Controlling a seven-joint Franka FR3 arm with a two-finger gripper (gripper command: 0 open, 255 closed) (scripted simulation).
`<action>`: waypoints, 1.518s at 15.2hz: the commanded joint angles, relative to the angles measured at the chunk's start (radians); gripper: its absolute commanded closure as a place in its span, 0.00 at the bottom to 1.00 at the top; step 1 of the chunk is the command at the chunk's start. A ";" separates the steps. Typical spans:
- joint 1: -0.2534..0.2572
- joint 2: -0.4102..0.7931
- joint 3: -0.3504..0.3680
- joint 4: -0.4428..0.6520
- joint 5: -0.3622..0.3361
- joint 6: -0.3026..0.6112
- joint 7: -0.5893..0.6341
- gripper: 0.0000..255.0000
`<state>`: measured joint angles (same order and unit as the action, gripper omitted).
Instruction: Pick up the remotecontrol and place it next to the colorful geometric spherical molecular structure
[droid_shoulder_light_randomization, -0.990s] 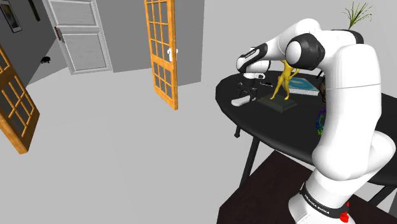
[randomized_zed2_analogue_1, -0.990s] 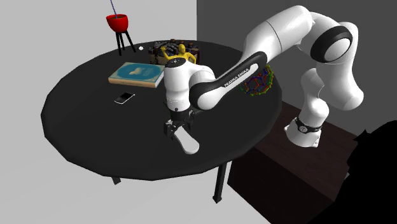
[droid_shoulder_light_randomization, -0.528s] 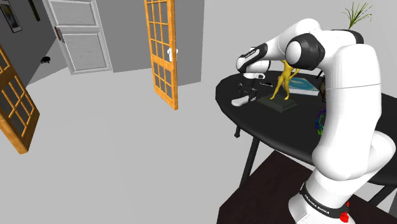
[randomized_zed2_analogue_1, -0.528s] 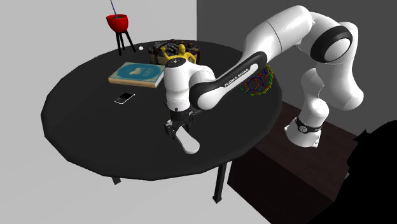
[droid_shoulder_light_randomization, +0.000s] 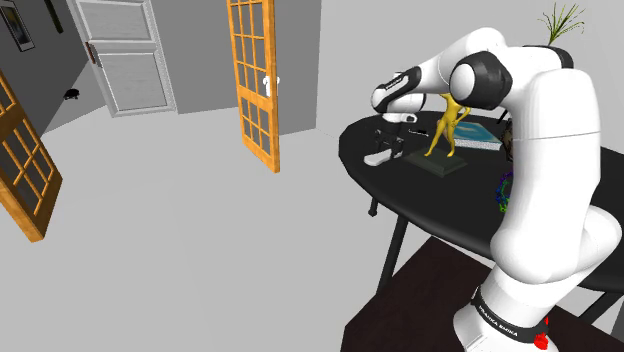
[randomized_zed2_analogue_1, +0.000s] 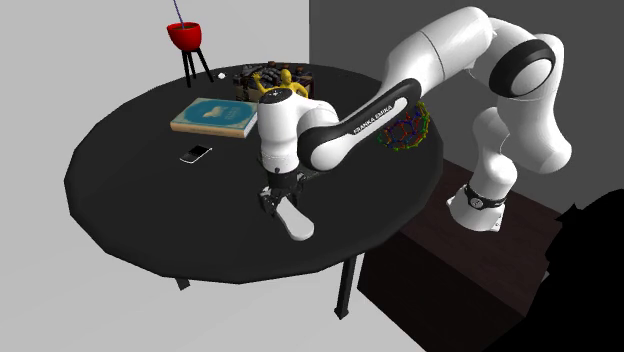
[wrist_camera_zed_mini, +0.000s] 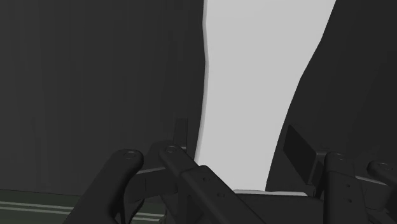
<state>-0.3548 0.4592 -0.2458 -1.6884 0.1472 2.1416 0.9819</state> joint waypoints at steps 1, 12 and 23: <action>0.001 -0.010 -0.002 0.011 -0.004 -0.020 0.002 1.00; 0.004 -0.062 -0.011 0.085 -0.022 -0.145 0.016 1.00; 0.002 -0.091 -0.016 0.192 -0.033 -0.280 0.025 1.00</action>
<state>-0.3517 0.3669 -0.2614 -1.5112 0.1138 1.8759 1.0071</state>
